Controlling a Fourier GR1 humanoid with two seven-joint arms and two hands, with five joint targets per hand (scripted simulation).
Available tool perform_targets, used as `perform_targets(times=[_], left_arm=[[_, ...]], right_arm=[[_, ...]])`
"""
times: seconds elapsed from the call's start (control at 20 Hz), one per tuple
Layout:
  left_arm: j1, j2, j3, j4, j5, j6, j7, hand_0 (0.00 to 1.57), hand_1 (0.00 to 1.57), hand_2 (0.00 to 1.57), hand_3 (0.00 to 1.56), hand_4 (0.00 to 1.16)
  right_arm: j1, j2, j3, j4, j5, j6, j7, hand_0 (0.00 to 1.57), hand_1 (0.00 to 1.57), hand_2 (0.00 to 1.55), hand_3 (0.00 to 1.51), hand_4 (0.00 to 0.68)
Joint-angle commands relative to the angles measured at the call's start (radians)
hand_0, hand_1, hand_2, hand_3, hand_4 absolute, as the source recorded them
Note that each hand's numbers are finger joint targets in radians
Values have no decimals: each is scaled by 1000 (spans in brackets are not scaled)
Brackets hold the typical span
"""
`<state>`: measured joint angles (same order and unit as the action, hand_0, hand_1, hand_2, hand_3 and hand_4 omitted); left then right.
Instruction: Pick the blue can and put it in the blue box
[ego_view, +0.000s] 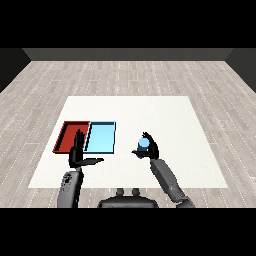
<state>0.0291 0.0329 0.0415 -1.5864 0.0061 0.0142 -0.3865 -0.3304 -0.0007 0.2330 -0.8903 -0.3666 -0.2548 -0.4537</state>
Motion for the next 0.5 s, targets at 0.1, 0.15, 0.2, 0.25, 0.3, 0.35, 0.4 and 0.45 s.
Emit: perform_targets(times=[0.1, 0.15, 0.2, 0.25, 0.3, 0.35, 0.4, 0.45], left_arm=[[18, 48, 40, -12, 44, -52, 13, 0, 0, 0, 0, 0], [25, -26, -36, -46, -31, 32, 21, 0, 0, 0, 0, 0], [11, 4, 13, 24, 17, -19, -48, 0, 0, 0, 0, 0], [-4, 27, 28, 5, 31, -35, -5, 0, 0, 0, 0, 0], [-12, 7, 9, 4, 16, -12, 14, 0, 0, 0, 0, 0], [49, 14, -10, -14, -12, -28, -34, 0, 0, 0, 0, 0], [39, -14, -37, -55, -24, 5, 12, 0, 0, 0, 0, 0], [28, 18, 5, 9, 10, -41, -48, 0, 0, 0, 0, 0]], right_arm=[[-99, -15, -48, 115, 12, -46, 68, 1467, 1467, 1459, 1448, 543], [-70, 1, -21, 58, 18, -103, 56, 1474, 1474, 1459, 1438, 554], [-37, 1, -18, 54, 49, -79, 42, 1472, 1472, 1461, 1444, 554], [-15, 1, 77, -32, 3, -153, 82, 1461, 1461, 1455, 1438, 543], [-37, 1, 8, 60, 11, -71, 16, 1462, 1462, 1451, 1427, 530], [-28, -1, -40, 18, 53, -54, 54, 1456, 1456, 1449, 1419, 523], [-107, 1, 5, 65, 16, -107, 33, 1434, 1434, 1437, 1370, 504], [31, -23, 11, -113, 78, -76, 105, 1447, 1447, 1445, 1309, 481]])
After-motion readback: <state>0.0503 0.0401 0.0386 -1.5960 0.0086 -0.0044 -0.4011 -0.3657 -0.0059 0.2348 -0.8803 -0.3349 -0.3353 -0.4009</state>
